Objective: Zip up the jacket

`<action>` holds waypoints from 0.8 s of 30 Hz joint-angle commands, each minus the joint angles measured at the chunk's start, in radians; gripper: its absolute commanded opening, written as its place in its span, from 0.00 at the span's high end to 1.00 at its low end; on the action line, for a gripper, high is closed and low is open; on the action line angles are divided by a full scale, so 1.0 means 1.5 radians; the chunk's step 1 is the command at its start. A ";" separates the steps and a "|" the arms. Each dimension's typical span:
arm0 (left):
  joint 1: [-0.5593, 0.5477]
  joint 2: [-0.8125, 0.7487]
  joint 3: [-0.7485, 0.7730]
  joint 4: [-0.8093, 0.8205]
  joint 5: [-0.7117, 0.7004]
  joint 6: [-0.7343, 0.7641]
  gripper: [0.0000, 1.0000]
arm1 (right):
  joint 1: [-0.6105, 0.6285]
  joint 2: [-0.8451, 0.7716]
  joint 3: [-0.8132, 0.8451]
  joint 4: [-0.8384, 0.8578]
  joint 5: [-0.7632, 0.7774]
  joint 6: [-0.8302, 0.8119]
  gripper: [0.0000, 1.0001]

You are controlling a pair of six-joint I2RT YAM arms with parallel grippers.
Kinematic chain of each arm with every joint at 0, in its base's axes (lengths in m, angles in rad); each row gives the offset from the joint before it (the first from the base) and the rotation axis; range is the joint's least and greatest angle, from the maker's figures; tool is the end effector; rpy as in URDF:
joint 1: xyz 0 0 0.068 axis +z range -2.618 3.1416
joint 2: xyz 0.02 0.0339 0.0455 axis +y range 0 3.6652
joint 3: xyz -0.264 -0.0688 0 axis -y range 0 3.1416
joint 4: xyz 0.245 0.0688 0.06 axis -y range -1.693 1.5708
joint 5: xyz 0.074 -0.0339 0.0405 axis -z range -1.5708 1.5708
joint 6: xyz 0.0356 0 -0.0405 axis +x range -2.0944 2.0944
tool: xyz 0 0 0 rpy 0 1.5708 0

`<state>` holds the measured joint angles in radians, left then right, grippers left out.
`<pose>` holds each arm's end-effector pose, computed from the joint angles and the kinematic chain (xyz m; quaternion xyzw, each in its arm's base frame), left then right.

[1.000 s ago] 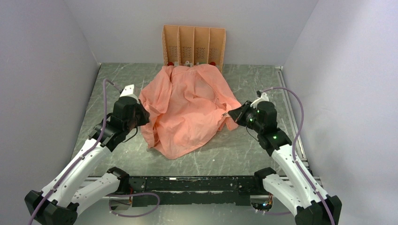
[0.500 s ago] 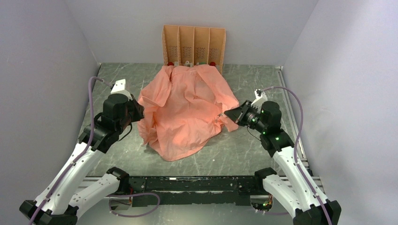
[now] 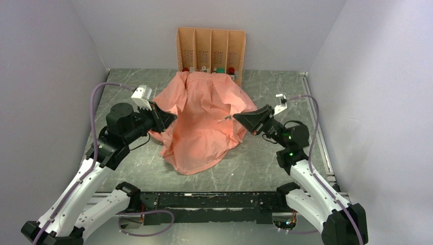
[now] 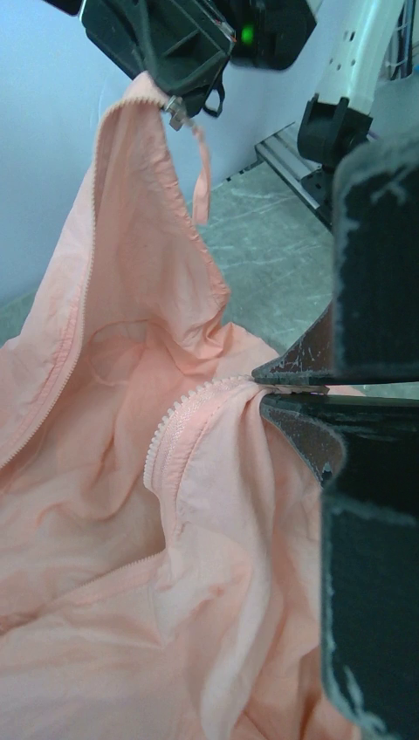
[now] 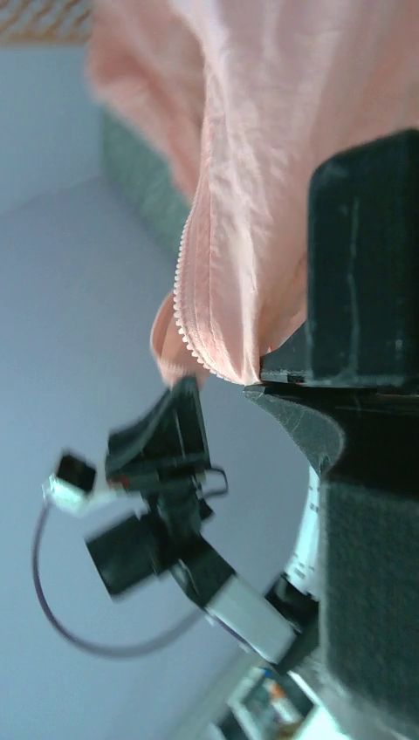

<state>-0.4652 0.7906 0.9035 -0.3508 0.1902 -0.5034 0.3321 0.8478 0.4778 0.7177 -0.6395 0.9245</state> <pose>0.1551 -0.0854 0.3627 0.0437 0.7834 -0.3526 0.5099 0.1745 0.0826 0.3137 -0.0871 0.5964 0.6029 0.5228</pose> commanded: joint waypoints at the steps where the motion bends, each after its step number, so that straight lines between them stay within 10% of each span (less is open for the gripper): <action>1: 0.004 -0.025 -0.011 0.072 0.066 0.015 0.92 | 0.036 0.028 -0.034 0.398 -0.016 -0.024 1.00; 4: 0.004 -0.031 -0.014 0.086 0.080 0.021 0.92 | 0.044 0.035 -0.060 0.361 0.102 -0.100 1.00; 7: 0.004 -0.033 -0.004 0.076 0.081 0.032 0.92 | 0.055 0.157 0.009 0.611 -0.130 -0.024 1.00; 9: 0.004 -0.037 -0.005 0.074 0.079 0.037 0.92 | 0.036 0.199 0.019 0.534 -0.072 -0.009 1.00; 12: 0.004 -0.038 -0.003 0.069 0.082 0.044 0.92 | 0.073 0.221 0.006 0.716 -0.138 -0.043 1.00; 15: 0.004 -0.048 -0.010 0.075 0.082 0.048 0.92 | 0.085 0.211 0.011 0.555 -0.035 -0.151 1.00; 20: 0.004 -0.040 -0.005 0.083 0.099 0.059 0.92 | 0.125 0.233 0.068 0.629 -0.227 -0.188 1.00; 24: 0.004 -0.022 0.006 0.093 0.119 0.072 0.92 | 0.125 0.257 0.029 0.716 -0.146 -0.199 1.00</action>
<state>-0.4652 0.7399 0.8867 -0.2634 0.3088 -0.4313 0.5175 1.2022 0.5457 1.5291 -0.8539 0.6838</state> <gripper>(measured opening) 0.087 0.017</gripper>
